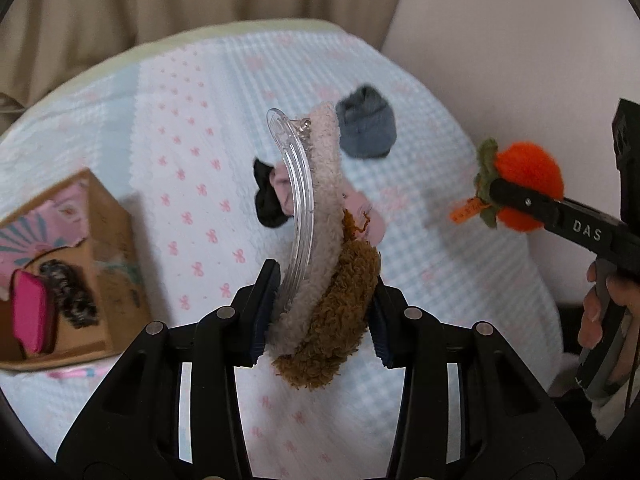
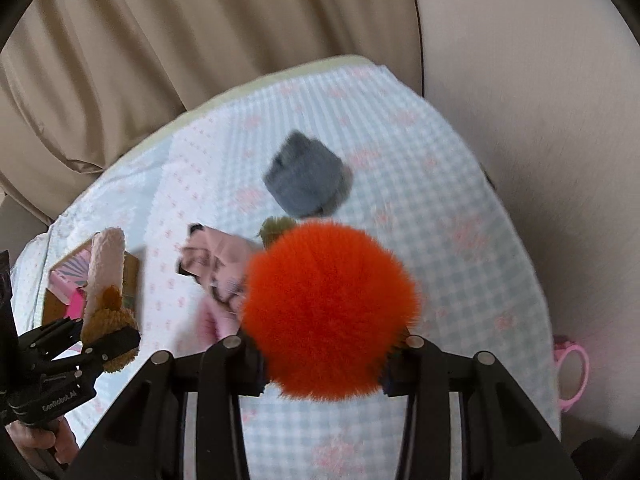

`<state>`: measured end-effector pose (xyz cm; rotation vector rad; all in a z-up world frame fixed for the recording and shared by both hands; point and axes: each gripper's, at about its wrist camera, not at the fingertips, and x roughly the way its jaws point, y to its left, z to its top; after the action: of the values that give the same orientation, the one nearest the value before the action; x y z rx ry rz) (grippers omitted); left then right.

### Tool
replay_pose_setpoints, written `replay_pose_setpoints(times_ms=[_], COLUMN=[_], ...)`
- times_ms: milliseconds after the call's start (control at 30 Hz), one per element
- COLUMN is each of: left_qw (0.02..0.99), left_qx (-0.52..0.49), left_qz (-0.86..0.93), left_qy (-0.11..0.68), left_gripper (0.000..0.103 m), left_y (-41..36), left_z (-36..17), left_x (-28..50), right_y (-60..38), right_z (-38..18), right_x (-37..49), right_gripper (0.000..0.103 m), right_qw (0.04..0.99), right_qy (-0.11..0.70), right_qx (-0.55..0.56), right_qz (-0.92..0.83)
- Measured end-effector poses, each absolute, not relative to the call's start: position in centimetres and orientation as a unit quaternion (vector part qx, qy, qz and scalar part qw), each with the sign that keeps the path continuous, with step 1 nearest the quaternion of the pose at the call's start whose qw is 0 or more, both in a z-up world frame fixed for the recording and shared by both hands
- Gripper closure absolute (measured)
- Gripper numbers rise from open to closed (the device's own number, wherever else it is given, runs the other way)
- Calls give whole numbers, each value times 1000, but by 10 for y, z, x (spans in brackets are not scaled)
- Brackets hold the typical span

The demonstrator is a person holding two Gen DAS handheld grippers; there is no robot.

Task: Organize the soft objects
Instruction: 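Carry the headband and orange pompom over the cardboard box with both tools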

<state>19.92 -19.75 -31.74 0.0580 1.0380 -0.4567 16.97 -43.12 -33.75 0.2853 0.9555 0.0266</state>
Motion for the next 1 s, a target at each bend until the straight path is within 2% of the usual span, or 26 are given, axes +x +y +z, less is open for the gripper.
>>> replay_pose_setpoints(times_ms=[333,500,767,1000], left_qw=[868,880,889,886], left_qx=[-27,-35,-58,-66], left_qz=[-169,-145,-115,-104], left_qy=[465,451,439,447], left_gripper=[65,65,65,65], left_y=[-159,-126,-48,38], left_z=[-215,-181,-152,-152], left_x=[172,163,165,179], right_y=[-403,-370,-294,-214], right_z=[-234,-193,-159,-154], right_x=[145,146,157,166], right_gripper=[67,67,67,67], right_qw=[895,900,900,892], right_qy=[430,418,412,422], right_qx=[114,98,79,85], right_qz=[40,72,121,140])
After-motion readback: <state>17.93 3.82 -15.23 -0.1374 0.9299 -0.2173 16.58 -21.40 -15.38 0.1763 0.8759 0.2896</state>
